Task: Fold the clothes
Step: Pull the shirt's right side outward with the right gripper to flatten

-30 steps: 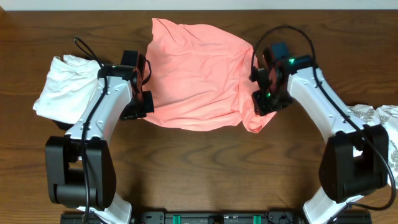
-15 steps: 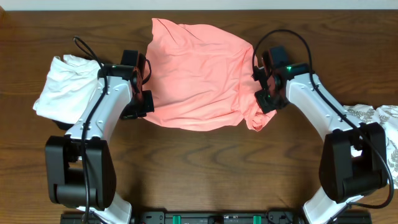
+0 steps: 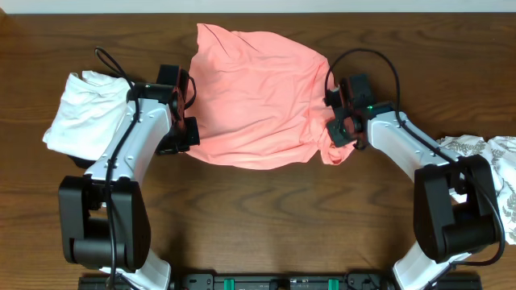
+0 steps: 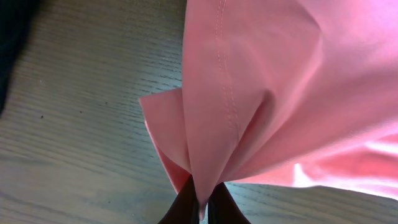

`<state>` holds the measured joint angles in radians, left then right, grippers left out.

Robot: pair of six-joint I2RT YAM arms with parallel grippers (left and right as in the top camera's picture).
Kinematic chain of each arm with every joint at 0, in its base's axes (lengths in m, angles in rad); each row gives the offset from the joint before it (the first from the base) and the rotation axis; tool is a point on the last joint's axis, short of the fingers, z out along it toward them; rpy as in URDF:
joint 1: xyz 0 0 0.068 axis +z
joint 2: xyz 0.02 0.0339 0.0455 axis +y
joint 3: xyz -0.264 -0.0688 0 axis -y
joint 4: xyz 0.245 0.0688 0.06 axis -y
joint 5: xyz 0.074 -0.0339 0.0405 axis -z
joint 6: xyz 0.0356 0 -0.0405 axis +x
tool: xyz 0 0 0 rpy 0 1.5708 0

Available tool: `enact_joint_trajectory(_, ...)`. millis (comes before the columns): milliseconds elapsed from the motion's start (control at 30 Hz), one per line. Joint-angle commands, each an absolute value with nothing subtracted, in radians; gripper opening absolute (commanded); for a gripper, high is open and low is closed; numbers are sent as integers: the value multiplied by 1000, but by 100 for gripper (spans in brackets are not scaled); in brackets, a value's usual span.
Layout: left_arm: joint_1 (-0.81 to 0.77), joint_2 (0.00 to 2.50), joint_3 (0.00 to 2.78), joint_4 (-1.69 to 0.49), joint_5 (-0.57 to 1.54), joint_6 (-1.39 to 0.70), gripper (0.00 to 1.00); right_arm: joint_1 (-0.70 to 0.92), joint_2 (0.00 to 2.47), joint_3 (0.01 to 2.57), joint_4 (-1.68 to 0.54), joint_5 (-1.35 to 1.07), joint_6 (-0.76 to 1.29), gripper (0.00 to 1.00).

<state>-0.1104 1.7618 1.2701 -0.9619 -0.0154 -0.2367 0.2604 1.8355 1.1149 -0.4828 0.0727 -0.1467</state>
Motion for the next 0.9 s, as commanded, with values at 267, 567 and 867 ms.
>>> enact_joint_trajectory(267,-110,1765,1275,-984,-35,-249,6,141,1833,1113,-182,524,-127,1)
enact_joint_trajectory(567,-110,1765,1275,-983,-35,-249,6,-35,1833,1137,-75,488,-38,14)
enact_joint_trajectory(867,-110,1765,1275,-985,-35,-249,6,-102,1833,1139,-163,376,-38,48)
